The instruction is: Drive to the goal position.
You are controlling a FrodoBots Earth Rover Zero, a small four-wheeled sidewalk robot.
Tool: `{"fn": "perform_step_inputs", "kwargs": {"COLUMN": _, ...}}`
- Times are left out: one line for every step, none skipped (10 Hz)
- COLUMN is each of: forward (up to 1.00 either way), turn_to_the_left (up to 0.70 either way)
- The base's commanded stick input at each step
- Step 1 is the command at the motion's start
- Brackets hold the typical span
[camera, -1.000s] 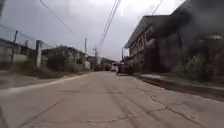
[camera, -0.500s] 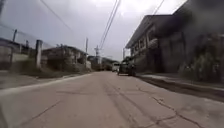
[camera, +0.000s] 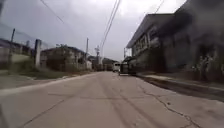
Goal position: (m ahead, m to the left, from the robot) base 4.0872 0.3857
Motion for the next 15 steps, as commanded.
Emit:
{"fn": "perform_step_inputs", "kwargs": {"forward": 0.50, "turn_to_the_left": -0.50}}
{"fn": "perform_step_inputs", "kwargs": {"forward": 0.50, "turn_to_the_left": -0.50}}
{"fn": "perform_step_inputs", "kwargs": {"forward": 0.50, "turn_to_the_left": -0.50}}
{"fn": "perform_step_inputs", "kwargs": {"forward": 0.50, "turn_to_the_left": -0.50}}
{"fn": "perform_step_inputs", "kwargs": {"forward": 0.50, "turn_to_the_left": -0.30}}
{"fn": "perform_step_inputs", "kwargs": {"forward": 0.50, "turn_to_the_left": 0.00}}
{"fn": "perform_step_inputs", "kwargs": {"forward": 0.50, "turn_to_the_left": 0.00}}
{"fn": "perform_step_inputs", "kwargs": {"forward": 0.50, "turn_to_the_left": 0.00}}
{"fn": "perform_step_inputs", "kwargs": {"forward": 0.50, "turn_to_the_left": 0.00}}
{"fn": "perform_step_inputs", "kwargs": {"forward": 0.50, "turn_to_the_left": 0.00}}
{"fn": "perform_step_inputs", "kwargs": {"forward": 0.50, "turn_to_the_left": 0.00}}
{"fn": "perform_step_inputs", "kwargs": {"forward": 0.50, "turn_to_the_left": 0.00}}
{"fn": "perform_step_inputs", "kwargs": {"forward": 0.50, "turn_to_the_left": 0.00}}
{"fn": "perform_step_inputs", "kwargs": {"forward": 0.50, "turn_to_the_left": 0.00}}
{"fn": "perform_step_inputs", "kwargs": {"forward": 0.50, "turn_to_the_left": 0.00}}
